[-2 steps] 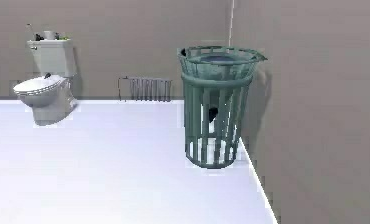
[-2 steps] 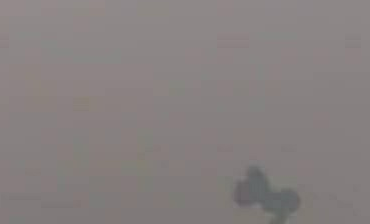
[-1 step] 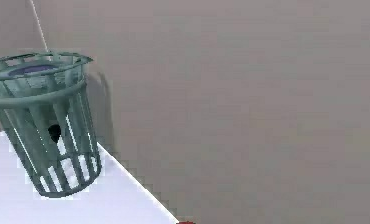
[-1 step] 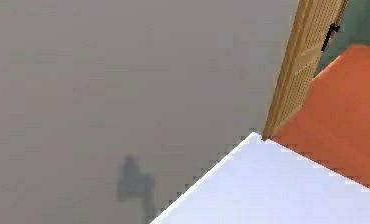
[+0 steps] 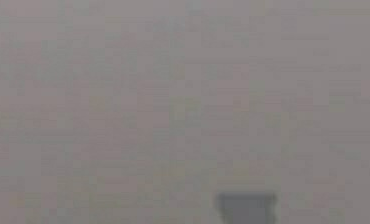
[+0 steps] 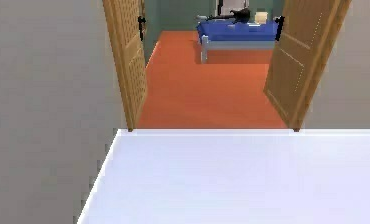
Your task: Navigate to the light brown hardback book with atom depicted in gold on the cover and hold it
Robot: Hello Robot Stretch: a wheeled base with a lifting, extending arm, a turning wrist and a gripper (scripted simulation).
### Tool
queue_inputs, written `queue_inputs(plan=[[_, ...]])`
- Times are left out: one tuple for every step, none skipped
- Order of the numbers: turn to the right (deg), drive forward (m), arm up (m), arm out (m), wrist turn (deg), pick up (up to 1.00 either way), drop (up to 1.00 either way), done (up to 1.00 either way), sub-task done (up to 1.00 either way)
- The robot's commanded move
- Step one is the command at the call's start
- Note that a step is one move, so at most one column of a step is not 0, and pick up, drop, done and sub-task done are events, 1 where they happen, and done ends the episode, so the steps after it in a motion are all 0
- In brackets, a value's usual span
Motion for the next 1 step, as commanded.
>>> queue_inputs(plan=[[45.0, 0.0, 0.0, 0.0, 0.0, 0.0, 0.0, 0.0, 0.0]])
